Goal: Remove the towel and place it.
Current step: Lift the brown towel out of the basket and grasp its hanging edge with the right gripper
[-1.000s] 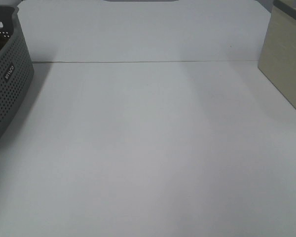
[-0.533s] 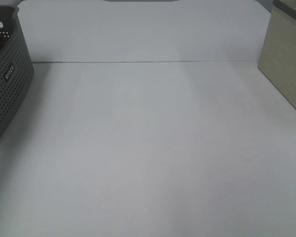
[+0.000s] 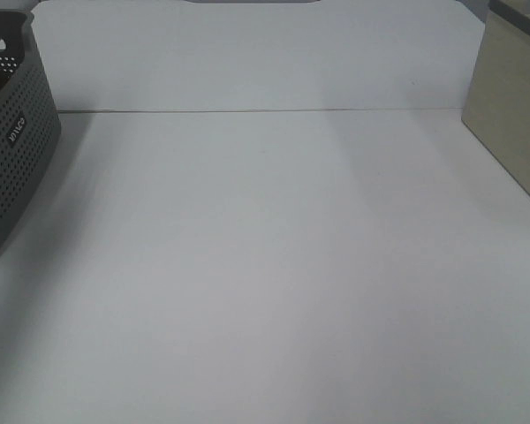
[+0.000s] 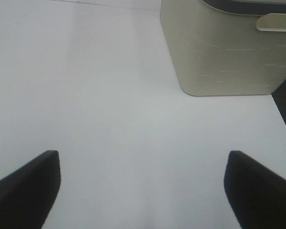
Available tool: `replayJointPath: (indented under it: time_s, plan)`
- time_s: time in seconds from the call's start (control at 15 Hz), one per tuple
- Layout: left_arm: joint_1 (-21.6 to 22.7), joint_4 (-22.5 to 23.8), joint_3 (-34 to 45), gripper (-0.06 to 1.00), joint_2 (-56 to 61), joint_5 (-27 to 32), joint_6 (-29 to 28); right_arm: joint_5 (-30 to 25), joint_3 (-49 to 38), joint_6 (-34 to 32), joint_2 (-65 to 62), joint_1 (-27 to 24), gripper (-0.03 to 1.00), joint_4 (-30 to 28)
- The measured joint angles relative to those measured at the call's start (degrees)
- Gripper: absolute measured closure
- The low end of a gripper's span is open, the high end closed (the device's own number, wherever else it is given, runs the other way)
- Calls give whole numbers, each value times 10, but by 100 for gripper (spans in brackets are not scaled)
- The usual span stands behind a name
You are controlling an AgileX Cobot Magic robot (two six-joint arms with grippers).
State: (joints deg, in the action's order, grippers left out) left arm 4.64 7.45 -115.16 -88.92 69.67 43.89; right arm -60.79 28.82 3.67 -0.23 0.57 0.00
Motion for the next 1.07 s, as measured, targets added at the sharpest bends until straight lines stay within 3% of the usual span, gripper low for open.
replayJointPath:
  time_s: [0.47, 0.6, 0.67, 0.73, 0.8, 0.87, 0.93, 1.07]
  plan:
    - [0, -142, -1, 94, 84, -5, 11, 2, 1, 0, 0, 0, 8, 0]
    - [0, -189, -1, 94, 90, -10, 21, 20, 9, 7, 14, 0, 8, 24]
    - [0, -223, -1, 94, 91, -13, 32, 56, 12, 33, 39, 0, 8, 71]
    - [0, -306, -1, 94, 92, -22, 67, 124, 13, 158, 118, 0, 8, 220]
    - [0, -348, -1, 94, 92, -22, 93, 143, 13, 245, 168, 0, 8, 321]
    - [0, -384, -1, 94, 92, -22, 121, 151, 13, 355, 220, 0, 8, 414]
    - [0, -402, -1, 94, 92, -22, 134, 152, 13, 413, 249, 0, 9, 466]
    - [-10, -457, -1, 94, 92, -23, 202, 140, 13, 625, 362, 0, 9, 655]
